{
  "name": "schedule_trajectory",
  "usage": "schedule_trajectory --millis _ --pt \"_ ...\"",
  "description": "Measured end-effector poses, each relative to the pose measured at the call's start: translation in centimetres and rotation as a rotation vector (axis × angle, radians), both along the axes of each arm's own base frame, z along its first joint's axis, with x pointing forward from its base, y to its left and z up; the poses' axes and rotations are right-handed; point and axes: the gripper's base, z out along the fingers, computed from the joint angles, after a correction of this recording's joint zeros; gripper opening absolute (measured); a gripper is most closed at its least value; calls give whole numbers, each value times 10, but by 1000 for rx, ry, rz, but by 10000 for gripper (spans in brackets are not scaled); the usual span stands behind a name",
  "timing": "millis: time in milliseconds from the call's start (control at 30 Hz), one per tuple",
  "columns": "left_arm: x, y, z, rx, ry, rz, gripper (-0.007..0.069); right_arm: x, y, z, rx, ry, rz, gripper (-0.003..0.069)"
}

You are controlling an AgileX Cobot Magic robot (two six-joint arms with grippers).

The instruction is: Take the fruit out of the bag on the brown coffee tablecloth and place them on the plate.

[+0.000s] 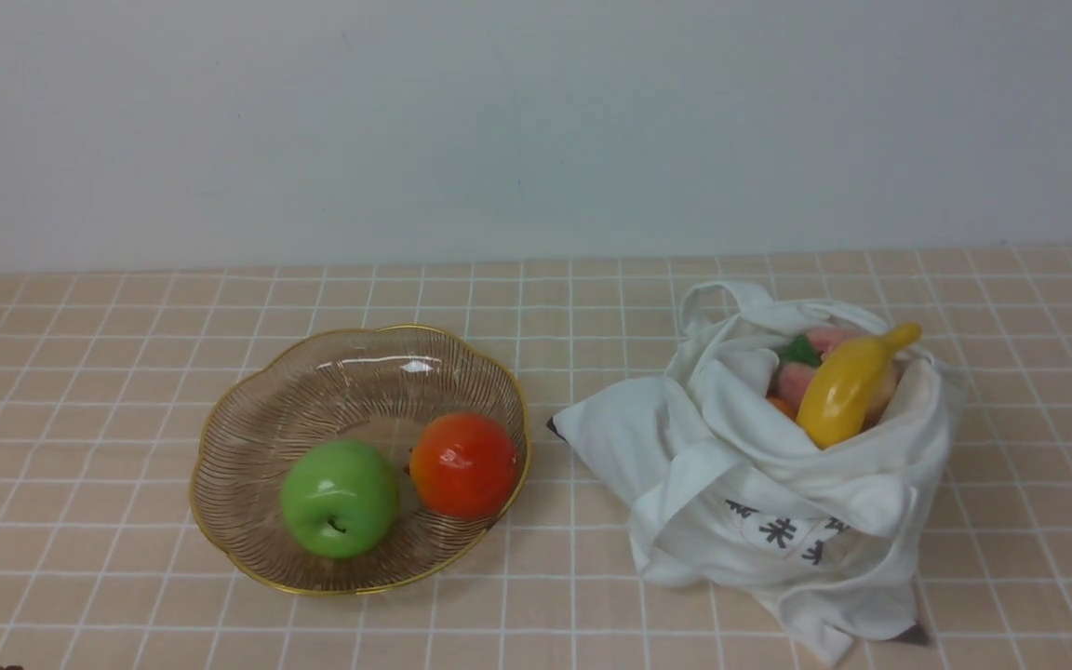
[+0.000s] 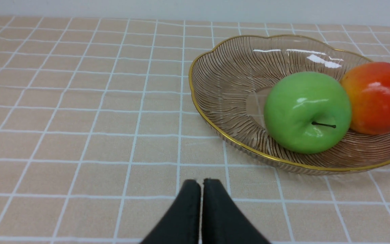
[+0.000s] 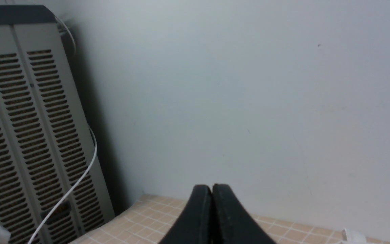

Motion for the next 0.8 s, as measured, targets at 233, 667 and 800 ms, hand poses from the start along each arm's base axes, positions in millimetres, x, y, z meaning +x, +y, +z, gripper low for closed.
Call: schedule_trajectory --millis 233,667,800 --pt "0 0 0 0 0 0 -8 -2 6 -3 -37 -51 53 -13" --pt "0 0 0 -1 0 0 -8 3 16 -28 -179 -78 39 -13" --pt "0 0 0 -1 0 0 -8 18 17 -61 -303 -12 -193 -13"
